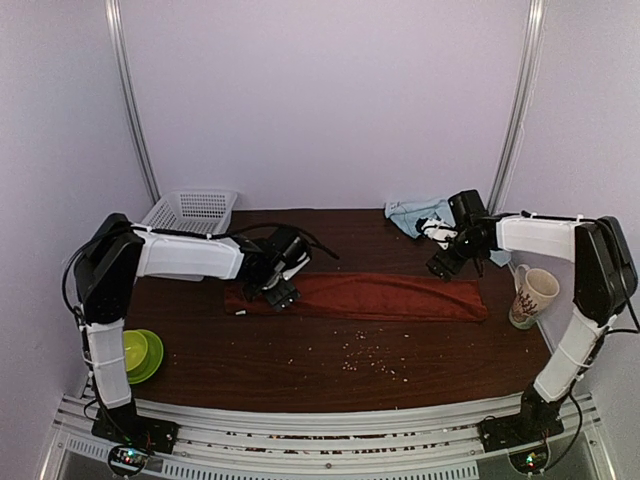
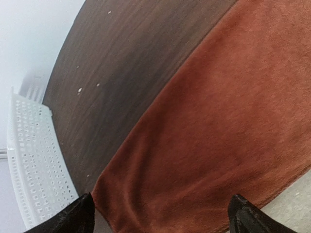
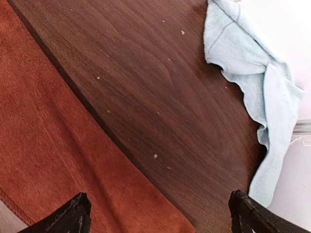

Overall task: Roll the towels
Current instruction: Smooth out the towel at the center of the board.

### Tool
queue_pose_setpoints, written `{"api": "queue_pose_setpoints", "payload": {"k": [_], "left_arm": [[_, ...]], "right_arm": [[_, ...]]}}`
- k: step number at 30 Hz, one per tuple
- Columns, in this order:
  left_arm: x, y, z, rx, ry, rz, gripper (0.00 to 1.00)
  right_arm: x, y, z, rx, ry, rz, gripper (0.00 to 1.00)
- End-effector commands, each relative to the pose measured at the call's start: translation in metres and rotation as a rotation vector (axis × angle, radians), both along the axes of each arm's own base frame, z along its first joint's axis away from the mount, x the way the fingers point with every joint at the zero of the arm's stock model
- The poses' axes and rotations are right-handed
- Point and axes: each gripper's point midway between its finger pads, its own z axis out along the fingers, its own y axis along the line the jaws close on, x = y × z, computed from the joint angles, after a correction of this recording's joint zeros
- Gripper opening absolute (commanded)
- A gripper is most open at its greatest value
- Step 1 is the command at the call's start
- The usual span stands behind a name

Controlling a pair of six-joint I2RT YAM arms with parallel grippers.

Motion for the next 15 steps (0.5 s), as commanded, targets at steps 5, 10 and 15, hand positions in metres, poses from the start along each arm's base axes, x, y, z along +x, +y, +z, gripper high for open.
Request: {"api": "queue_pose_setpoints", "payload": {"k": [5, 10, 15], "left_arm": [[0.006, -0.09, 0.021, -0.231, -0.043, -0.107, 0.98], [0.015, -0.12, 0.011, -0.218, -0.077, -0.117, 0.98], [0.017, -0.138, -0.016, -0.221, -0.031, -0.144, 0.98]], "right_arm": [[0.019, 0.058, -0.018, 0.114, 0.039, 0.016, 1.0], [0.032, 0.071, -0.026, 0.112, 0.035, 0.007, 1.0], [0.038, 0.077, -0.038, 0.1, 0.051, 0.002, 1.0]]}}
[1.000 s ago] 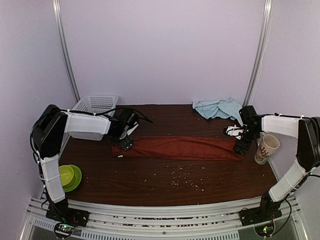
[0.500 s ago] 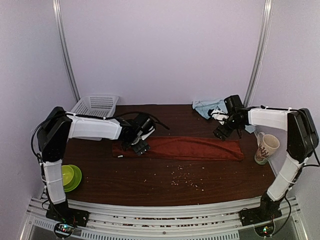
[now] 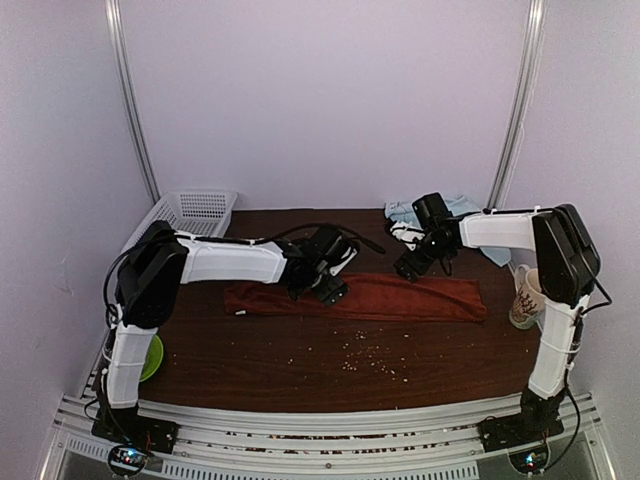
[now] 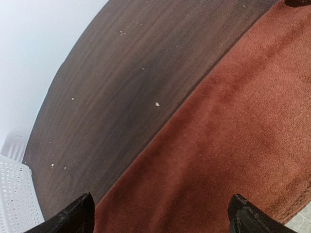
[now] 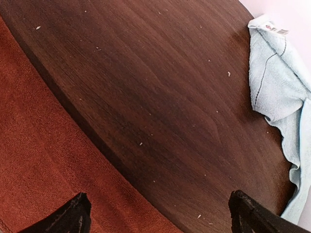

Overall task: Roll the towels
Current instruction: Smooth out the towel at the center of the board.

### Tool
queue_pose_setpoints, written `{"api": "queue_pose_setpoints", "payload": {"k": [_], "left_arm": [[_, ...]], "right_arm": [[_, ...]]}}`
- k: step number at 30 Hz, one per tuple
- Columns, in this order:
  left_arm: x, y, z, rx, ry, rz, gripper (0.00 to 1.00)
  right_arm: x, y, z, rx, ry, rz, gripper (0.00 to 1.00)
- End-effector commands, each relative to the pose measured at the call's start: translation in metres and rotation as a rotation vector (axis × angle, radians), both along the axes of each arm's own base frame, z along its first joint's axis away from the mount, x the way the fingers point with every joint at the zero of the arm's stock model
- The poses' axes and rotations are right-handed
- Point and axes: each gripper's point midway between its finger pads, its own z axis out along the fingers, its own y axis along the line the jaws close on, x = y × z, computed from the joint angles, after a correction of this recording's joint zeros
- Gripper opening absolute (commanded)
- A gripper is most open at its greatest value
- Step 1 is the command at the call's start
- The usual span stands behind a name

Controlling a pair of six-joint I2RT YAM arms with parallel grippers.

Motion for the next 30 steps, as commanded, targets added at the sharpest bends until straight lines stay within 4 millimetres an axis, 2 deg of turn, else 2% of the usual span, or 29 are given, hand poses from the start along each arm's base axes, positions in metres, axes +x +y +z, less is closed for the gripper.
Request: {"api": "queue_pose_setpoints", "payload": {"k": [1, 7, 13, 16, 19, 22, 25, 30], "left_arm": [[0.001, -0.017, -0.023, -0.022, 0.04, -0.026, 0.98], [-0.012, -0.029, -0.038, -0.027, 0.095, -0.086, 0.98], [-0.03, -0.027, -0.049, -0.015, 0.176, -0.155, 0.98], [-0.044, -0.022, -0.054, 0.004, 0.218, -0.19, 0.98], [-0.052, -0.01, -0.06, 0.045, 0.241, -0.189, 0.98], [-0.046, 0.009, -0.062, 0.115, 0.207, -0.12, 0.98], [-0.031, 0.027, -0.054, 0.185, 0.13, -0.026, 0.98], [-0.005, 0.032, -0.026, 0.157, 0.019, 0.062, 0.98]], "right_arm": [[0.008, 0.005, -0.008, 0.0, 0.001, -0.028, 1.0], [0.014, 0.002, -0.024, -0.033, 0.01, -0.063, 1.0], [0.02, -0.007, -0.039, -0.079, 0.013, -0.113, 1.0], [0.021, -0.009, -0.041, -0.093, 0.013, -0.123, 1.0], [0.022, -0.01, -0.035, -0.095, 0.002, -0.123, 1.0], [0.019, -0.01, -0.028, -0.098, 0.007, -0.1, 1.0], [0.013, -0.01, -0.023, -0.112, 0.033, -0.066, 1.0], [0.0, -0.022, -0.008, -0.129, 0.077, -0.046, 1.0]]}}
